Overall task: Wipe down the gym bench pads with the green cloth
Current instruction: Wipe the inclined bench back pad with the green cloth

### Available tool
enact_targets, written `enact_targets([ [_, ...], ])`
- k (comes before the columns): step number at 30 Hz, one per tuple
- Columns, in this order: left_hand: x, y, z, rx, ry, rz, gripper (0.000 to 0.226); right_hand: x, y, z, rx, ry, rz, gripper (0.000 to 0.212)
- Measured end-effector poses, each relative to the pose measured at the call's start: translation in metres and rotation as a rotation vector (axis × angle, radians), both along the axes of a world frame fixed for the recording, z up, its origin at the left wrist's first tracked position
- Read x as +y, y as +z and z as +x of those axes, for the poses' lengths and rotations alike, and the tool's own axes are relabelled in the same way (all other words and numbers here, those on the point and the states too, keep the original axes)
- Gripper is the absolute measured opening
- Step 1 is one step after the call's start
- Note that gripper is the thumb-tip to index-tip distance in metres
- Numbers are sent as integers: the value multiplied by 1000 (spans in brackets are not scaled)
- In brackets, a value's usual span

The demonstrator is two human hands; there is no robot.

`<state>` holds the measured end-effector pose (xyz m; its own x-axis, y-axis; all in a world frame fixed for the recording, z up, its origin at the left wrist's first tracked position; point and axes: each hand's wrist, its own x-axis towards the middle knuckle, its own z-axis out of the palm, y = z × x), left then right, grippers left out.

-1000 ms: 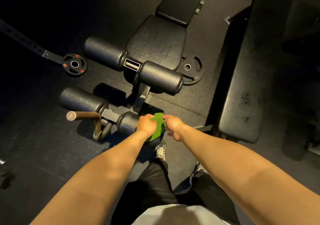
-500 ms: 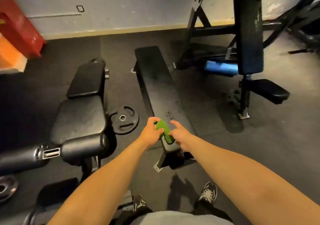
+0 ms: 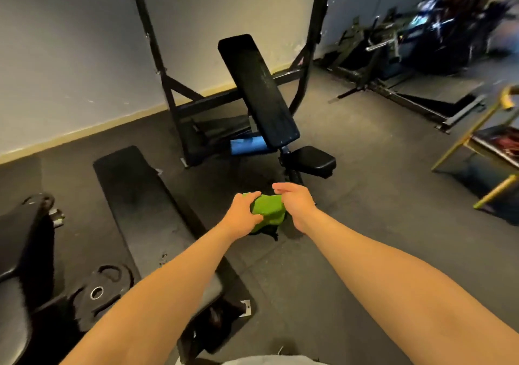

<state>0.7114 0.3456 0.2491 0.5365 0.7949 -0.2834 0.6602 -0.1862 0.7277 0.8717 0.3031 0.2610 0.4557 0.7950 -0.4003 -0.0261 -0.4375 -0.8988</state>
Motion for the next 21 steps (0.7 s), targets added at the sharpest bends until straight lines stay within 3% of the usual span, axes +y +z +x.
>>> enact_targets([
  [3,21,8,65,-26,-26,142,33,5,25,54,-45,91,-16,36],
  [6,41,21,118,-46,0,217,7,15,38,95,-172,213,-38,48],
  [13,99,27,194,20,-3,246,27,77,46,163,-792,439,-225,24],
  [16,136,27,221,10,-51,244,21,119,41,189,-841,375,-247,19],
  [21,220,29,251,16,-20,373,18,209,38,222,-760,345,-144,16],
])
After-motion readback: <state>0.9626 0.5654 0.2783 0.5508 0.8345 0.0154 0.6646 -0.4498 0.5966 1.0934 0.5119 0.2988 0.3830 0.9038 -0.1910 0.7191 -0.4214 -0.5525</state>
